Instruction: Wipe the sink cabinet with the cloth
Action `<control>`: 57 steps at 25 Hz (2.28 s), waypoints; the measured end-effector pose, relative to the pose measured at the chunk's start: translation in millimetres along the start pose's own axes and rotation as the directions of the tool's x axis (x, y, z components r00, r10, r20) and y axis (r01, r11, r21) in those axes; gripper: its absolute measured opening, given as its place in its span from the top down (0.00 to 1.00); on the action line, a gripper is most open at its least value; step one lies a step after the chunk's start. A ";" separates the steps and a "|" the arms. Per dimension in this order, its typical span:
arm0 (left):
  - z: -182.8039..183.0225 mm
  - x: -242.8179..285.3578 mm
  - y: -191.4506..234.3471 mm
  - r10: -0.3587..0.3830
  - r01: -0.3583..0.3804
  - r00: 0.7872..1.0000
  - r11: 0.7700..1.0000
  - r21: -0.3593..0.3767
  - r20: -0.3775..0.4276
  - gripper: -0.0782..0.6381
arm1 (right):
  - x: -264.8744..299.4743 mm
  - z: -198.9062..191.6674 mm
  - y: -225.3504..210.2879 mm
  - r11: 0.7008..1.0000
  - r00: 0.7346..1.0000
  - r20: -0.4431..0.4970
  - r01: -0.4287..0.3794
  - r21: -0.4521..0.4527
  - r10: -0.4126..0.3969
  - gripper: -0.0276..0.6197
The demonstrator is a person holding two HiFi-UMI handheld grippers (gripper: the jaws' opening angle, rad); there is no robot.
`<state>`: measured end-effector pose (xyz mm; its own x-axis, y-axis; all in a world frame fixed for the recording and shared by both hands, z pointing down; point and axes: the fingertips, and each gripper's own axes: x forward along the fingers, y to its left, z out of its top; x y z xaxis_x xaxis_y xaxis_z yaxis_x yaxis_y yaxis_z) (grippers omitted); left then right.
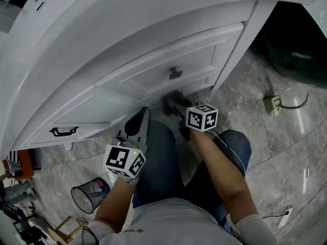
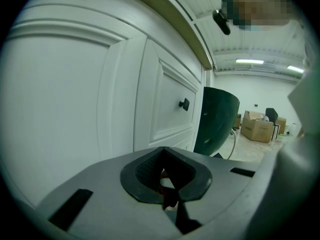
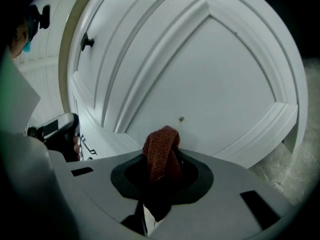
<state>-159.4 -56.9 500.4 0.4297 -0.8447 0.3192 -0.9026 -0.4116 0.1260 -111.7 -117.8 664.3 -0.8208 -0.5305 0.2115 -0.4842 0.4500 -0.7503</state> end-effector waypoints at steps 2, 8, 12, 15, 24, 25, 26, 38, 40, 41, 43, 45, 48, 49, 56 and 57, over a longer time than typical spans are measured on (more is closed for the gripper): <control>0.4 -0.3 0.0 0.001 -0.001 1.000 1.000 0.001 0.001 0.88 | -7.3 9.9 -3.7 1.000 0.999 0.032 0.011 0.016 -0.011 0.84; -0.7 3.5 -1.8 -0.005 0.005 1.000 1.000 0.001 -0.002 0.88 | -22.0 28.6 -11.2 0.994 0.994 0.109 -0.007 0.112 -0.005 0.84; -1.0 4.5 -2.8 -0.005 0.005 1.000 1.000 0.002 -0.004 0.88 | -26.4 35.0 -8.6 0.970 0.987 0.155 -0.080 0.229 0.045 0.84; -0.9 4.5 -1.6 -0.005 0.005 1.000 1.000 -0.002 -0.002 0.88 | -33.1 42.6 -2.3 0.945 0.972 0.228 -0.131 0.300 0.062 0.84; -1.7 9.1 -4.2 -0.029 0.029 1.000 0.999 -0.037 0.005 0.88 | -75.7 91.2 -6.8 0.951 0.905 0.423 -0.165 0.262 0.040 0.84; -2.5 11.5 -6.6 -0.033 0.033 0.999 0.999 -0.033 0.001 0.88 | -84.6 94.9 -18.8 0.950 0.899 0.437 -0.130 0.282 -0.006 0.84; -3.3 13.6 -8.9 -0.035 0.035 0.999 0.999 -0.026 -0.003 0.88 | -92.6 95.6 -32.2 0.945 0.895 0.442 -0.089 0.314 -0.063 0.84; -4.7 16.0 -6.8 -0.035 0.035 0.999 0.999 -0.026 -0.014 0.88 | -92.2 91.4 -67.7 0.948 0.894 0.406 0.063 0.311 -0.192 0.84; -5.5 16.9 -7.3 -0.038 0.037 0.999 0.999 -0.027 -0.016 0.88 | -82.4 83.5 -61.1 0.953 0.912 0.377 0.044 0.301 -0.161 0.84; -5.8 17.6 -8.3 -0.039 0.039 0.999 0.999 -0.024 -0.019 0.88 | -74.5 76.7 -54.6 0.957 0.927 0.349 0.031 0.290 -0.136 0.84; -6.0 18.4 -10.6 -0.042 0.042 0.999 0.999 -0.016 -0.024 0.88 | -58.2 61.8 -40.1 0.966 0.953 0.290 0.014 0.259 -0.092 0.84; -5.7 18.2 -11.9 -0.043 0.042 0.999 0.999 -0.016 -0.024 0.88 | -51.8 53.9 -33.7 0.971 0.961 0.263 0.022 0.237 -0.086 0.84; -5.2 18.0 -11.7 -0.038 0.038 0.999 0.999 -0.012 -0.020 0.88 | -51.4 54.5 -29.6 0.979 0.967 0.241 0.029 0.201 -0.078 0.84; -5.5 18.6 -11.6 -0.037 0.036 0.999 0.999 -0.013 -0.020 0.88 | -51.6 54.5 -27.9 0.982 0.970 0.232 0.031 0.186 -0.075 0.84; -8.9 30.0 -23.2 -0.025 0.027 0.999 0.999 0.047 -0.039 0.88 | -61.4 58.1 -15.5 0.985 0.977 0.214 -0.012 0.173 -0.026 0.84; -10.2 32.6 -26.8 -0.026 0.029 0.998 0.998 0.063 -0.049 0.88 | -65.2 60.5 -13.5 0.986 0.975 0.220 -0.015 0.168 -0.022 0.84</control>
<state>-121.5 -69.9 516.9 0.4509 -0.8163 0.3611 -0.8866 -0.4563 0.0757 -33.3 -132.7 622.7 -0.7233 -0.6852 0.0855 -0.4137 0.3309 -0.8481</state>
